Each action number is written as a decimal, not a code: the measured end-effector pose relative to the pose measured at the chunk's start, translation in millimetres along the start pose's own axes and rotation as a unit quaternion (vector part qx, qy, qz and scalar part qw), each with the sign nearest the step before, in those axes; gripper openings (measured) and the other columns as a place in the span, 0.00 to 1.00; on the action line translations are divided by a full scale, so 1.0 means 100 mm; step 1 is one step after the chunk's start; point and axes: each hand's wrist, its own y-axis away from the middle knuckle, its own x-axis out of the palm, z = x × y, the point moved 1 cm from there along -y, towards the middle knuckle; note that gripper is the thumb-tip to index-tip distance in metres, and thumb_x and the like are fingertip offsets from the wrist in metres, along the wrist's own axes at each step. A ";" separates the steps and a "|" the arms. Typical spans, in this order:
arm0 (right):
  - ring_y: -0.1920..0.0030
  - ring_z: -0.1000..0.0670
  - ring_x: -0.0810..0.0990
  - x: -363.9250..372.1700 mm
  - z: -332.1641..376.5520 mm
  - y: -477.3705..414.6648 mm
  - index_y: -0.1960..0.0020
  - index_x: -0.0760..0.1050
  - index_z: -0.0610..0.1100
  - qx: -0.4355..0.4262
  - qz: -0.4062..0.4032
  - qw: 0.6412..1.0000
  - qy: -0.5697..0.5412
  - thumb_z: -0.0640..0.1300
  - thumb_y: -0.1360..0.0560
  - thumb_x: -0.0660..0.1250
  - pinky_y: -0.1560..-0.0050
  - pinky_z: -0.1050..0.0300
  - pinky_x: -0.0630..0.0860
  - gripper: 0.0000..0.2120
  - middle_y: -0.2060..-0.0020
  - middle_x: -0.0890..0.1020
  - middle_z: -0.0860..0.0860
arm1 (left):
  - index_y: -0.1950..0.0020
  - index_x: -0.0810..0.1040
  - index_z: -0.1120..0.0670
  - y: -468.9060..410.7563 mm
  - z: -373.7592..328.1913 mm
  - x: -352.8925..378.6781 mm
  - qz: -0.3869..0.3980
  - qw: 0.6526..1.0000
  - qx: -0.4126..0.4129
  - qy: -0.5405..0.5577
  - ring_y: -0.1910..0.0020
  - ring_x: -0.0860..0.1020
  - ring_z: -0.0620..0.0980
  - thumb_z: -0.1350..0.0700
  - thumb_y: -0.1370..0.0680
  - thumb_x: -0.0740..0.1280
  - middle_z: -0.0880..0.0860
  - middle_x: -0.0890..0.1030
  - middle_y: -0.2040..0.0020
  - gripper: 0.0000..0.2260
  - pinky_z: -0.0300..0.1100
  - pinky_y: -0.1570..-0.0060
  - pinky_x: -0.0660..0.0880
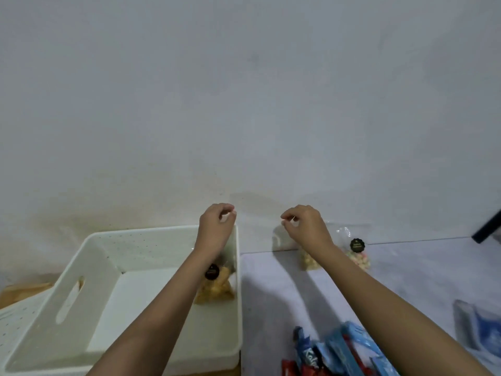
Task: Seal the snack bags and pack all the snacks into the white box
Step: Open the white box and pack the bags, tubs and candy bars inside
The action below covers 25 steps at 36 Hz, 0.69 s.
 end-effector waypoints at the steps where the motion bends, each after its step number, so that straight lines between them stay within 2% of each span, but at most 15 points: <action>1: 0.51 0.48 0.76 -0.12 -0.13 0.03 0.52 0.82 0.43 0.012 -0.005 1.000 -0.003 0.40 0.27 0.68 0.50 0.56 0.72 0.06 0.56 0.83 0.48 | 0.45 0.79 0.59 0.04 -0.10 0.15 0.005 1.000 0.007 -0.006 0.50 0.75 0.46 0.60 0.23 0.65 0.53 0.79 0.48 0.09 0.38 0.46 0.71; 5: 0.51 0.49 0.76 -0.48 -0.73 0.19 0.51 0.81 0.43 0.056 -0.008 0.998 0.001 0.41 0.27 0.67 0.50 0.57 0.72 0.07 0.56 0.82 0.49 | 0.44 0.78 0.61 0.19 -0.30 0.80 0.022 0.999 0.007 -0.032 0.47 0.77 0.52 0.61 0.25 0.67 0.57 0.79 0.46 0.10 0.40 0.45 0.70; 9: 0.50 0.48 0.77 -0.65 -1.32 0.34 0.49 0.79 0.43 0.114 -0.027 0.993 -0.010 0.42 0.27 0.68 0.50 0.54 0.75 0.08 0.55 0.81 0.49 | 0.36 0.72 0.62 0.34 -0.23 1.35 0.053 0.995 -0.038 -0.080 0.39 0.74 0.53 0.56 0.22 0.65 0.57 0.74 0.39 0.17 0.37 0.43 0.66; 13: 0.43 0.45 0.74 -0.69 -1.91 0.37 0.43 0.76 0.41 0.187 -0.028 0.982 0.008 0.45 0.27 0.68 0.47 0.51 0.72 0.14 0.48 0.79 0.47 | 0.33 0.67 0.63 0.42 -0.04 1.84 0.081 0.983 -0.084 -0.140 0.35 0.68 0.56 0.52 0.23 0.64 0.59 0.70 0.36 0.23 0.44 0.37 0.65; 18: 0.36 0.43 0.69 -0.59 -2.35 0.32 0.36 0.69 0.38 0.237 0.012 0.971 -0.006 0.51 0.28 0.69 0.41 0.48 0.70 0.26 0.40 0.73 0.43 | 0.41 0.70 0.63 0.34 0.11 2.24 0.076 0.977 -0.109 -0.167 0.40 0.68 0.57 0.49 0.26 0.68 0.60 0.72 0.42 0.22 0.45 0.45 0.66; 22: 0.46 0.44 0.72 -0.46 -2.52 0.20 0.47 0.71 0.38 0.242 0.030 0.968 -0.058 0.53 0.30 0.71 0.51 0.54 0.68 0.22 0.51 0.74 0.45 | 0.44 0.68 0.62 0.33 0.13 2.41 0.052 0.984 -0.118 -0.123 0.48 0.67 0.52 0.47 0.29 0.72 0.53 0.68 0.49 0.25 0.39 0.53 0.63; 25: 0.52 0.47 0.72 -0.36 -2.55 0.15 0.50 0.71 0.39 0.248 0.025 0.961 -0.120 0.51 0.31 0.73 0.55 0.59 0.65 0.19 0.55 0.74 0.46 | 0.47 0.67 0.59 0.32 0.15 2.50 0.025 0.989 -0.127 -0.076 0.52 0.67 0.50 0.51 0.32 0.75 0.52 0.67 0.52 0.23 0.36 0.56 0.61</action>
